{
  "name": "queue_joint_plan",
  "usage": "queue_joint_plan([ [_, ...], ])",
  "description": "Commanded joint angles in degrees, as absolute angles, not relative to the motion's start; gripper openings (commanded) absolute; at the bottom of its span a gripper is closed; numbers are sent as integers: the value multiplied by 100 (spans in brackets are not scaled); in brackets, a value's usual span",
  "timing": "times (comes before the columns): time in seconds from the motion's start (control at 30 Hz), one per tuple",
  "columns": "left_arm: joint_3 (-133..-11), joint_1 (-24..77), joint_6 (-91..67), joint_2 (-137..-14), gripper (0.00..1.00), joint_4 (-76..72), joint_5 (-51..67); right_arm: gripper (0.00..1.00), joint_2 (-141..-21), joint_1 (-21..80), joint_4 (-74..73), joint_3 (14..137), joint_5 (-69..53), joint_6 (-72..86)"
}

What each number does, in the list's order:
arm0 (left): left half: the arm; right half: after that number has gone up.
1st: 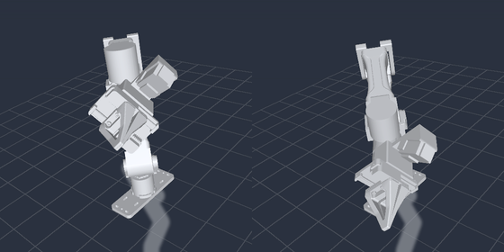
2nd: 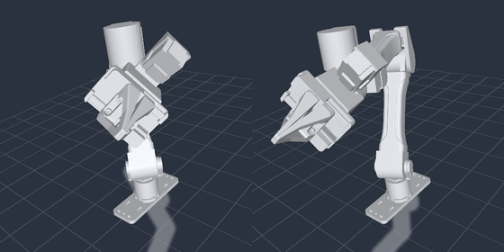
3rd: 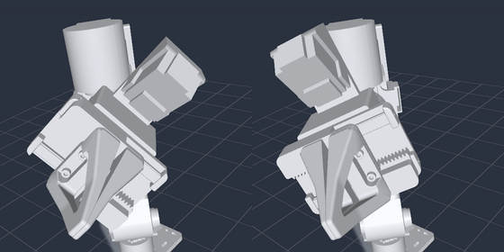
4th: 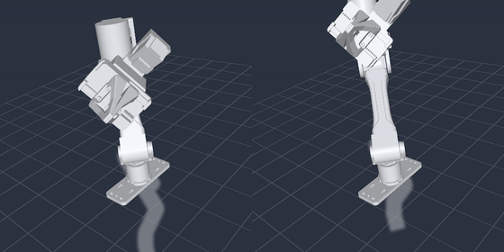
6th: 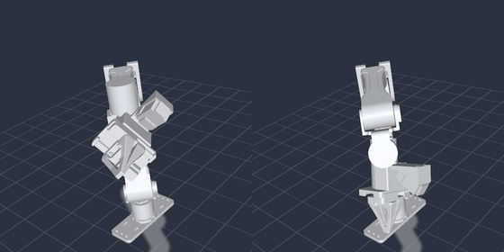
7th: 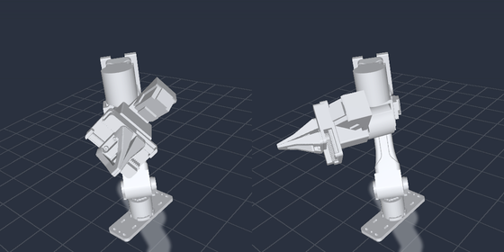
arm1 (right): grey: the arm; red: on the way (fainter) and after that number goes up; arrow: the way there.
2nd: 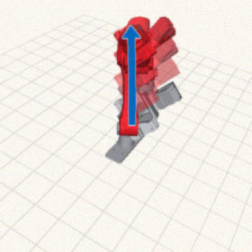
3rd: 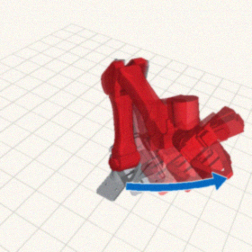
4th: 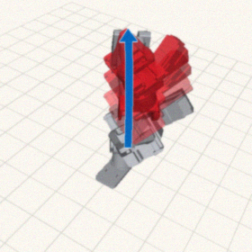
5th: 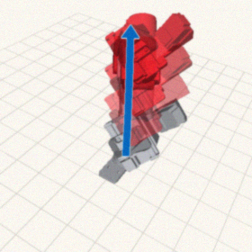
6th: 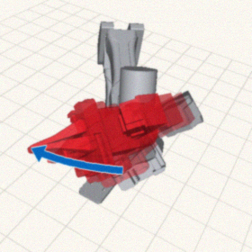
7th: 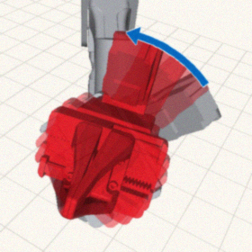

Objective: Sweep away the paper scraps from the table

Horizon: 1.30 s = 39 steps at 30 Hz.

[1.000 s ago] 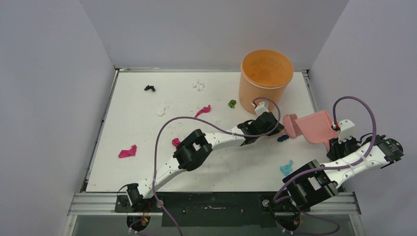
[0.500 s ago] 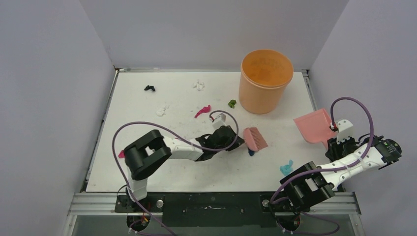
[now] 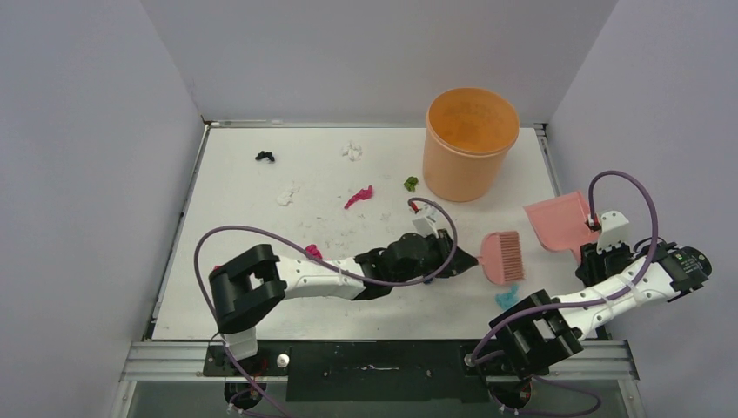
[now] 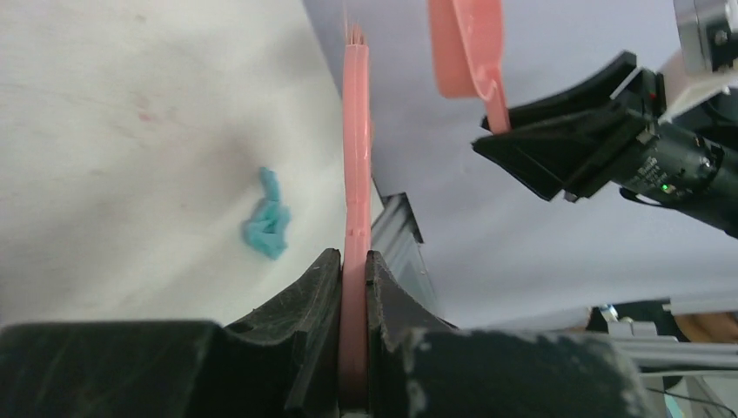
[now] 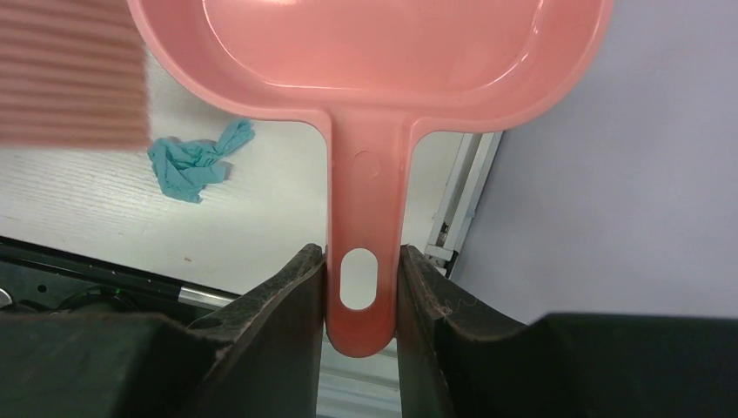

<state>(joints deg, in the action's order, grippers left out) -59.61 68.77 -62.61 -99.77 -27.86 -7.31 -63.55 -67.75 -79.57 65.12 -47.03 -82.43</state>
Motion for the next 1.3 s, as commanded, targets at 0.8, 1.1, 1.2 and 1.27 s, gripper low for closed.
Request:
queue_joint_plan([
  [0.8, -4965, 7038, -6539, -9098, 0, -294, -1058, 5, -5495, -6877, -8033, 5933, -5183, -8830],
  [1.1, -4792, 6819, -5284, -6685, 0, 2323, -1529, 5, -4710, -5768, -7997, 5516, -4977, -9777],
  [1.2, -5289, 6784, -4867, -6298, 0, 3101, -1595, 5, -4711, -5427, -7484, 5539, -4965, -8720],
  [1.27, -5679, 6781, -4670, -6113, 0, 3545, -1705, 5, -5118, -4928, -7063, 5750, -4736, -7691],
])
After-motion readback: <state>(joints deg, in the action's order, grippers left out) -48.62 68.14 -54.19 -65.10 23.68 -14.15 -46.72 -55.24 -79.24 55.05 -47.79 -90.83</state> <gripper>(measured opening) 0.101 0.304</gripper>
